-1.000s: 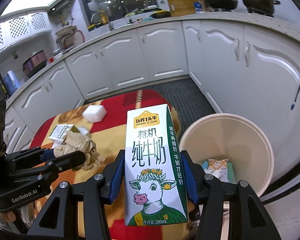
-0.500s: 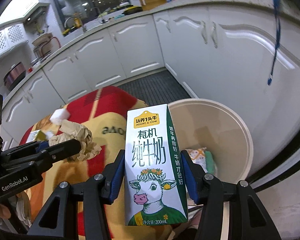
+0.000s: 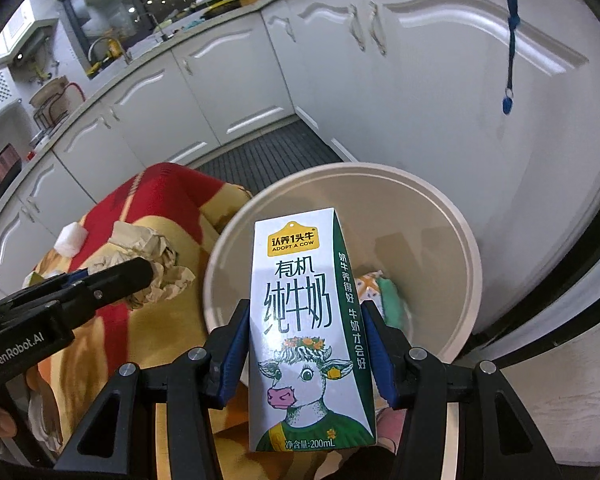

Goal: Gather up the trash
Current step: 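Carry crumpled paper and milk carton to the beige bucket, then release paper from left tool while right tool drops carton into bucket, then move both tools back over the table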

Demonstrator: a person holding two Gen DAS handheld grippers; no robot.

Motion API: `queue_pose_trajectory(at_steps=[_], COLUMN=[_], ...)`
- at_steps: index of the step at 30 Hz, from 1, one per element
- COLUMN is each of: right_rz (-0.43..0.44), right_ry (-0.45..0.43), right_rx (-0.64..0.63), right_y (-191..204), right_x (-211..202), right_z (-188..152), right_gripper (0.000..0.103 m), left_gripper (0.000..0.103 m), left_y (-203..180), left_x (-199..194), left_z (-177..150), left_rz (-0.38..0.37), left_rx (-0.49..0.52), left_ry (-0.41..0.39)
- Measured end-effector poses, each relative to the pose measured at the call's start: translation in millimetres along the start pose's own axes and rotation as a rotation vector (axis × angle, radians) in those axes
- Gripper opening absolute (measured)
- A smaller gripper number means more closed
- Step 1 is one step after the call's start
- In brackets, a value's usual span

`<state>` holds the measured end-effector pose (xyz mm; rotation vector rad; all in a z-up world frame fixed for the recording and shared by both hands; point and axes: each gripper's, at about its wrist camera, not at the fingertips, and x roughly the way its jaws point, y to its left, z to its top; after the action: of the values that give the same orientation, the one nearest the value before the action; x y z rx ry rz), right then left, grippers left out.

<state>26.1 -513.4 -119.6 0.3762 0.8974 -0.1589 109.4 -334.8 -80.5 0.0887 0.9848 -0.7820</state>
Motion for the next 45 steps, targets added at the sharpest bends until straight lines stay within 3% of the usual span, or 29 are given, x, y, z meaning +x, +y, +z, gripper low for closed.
queue_pose_trajectory(at_steps=[3,6,8,10,30,45], right_rz=[-0.017,-0.031,-0.038,-0.041,-0.058,-0.031], right_ry=[0.017,0.034,0.041,0.044,0.065,0.029], right_rx=[0.009,0.018,0.024,0.025,0.044,-0.008], right_y=[-7.2,-14.5,-17.0,-18.3,-13.1,13.7], right_x=[8.2,16.7,21.2,24.2,28.5,0.5], right_z=[0.4,1.4,2.4,3.0,-1.0,-3.8], right_gripper=[0.052,0.052,0.052,0.052,0.060,0.064], left_gripper=[0.029,0.038,0.055,0.065,0.066,0.066], left_y=[-0.6,-0.2,0.3,1.3,-0.1,11.2], left_x=[5.4,8.9,11.4,11.9,-10.0,-37.5], left_z=[0.3,0.5,1.4,1.7,-2.7,-16.4], left_rz=[-0.002,-0.001,-0.004,-0.012,0.008,0.035], left_rx=[0.003,0.004,-0.001,-0.013,0.001,-0.020], left_ry=[0.004,0.007,0.009,0.008,-0.030,-0.057])
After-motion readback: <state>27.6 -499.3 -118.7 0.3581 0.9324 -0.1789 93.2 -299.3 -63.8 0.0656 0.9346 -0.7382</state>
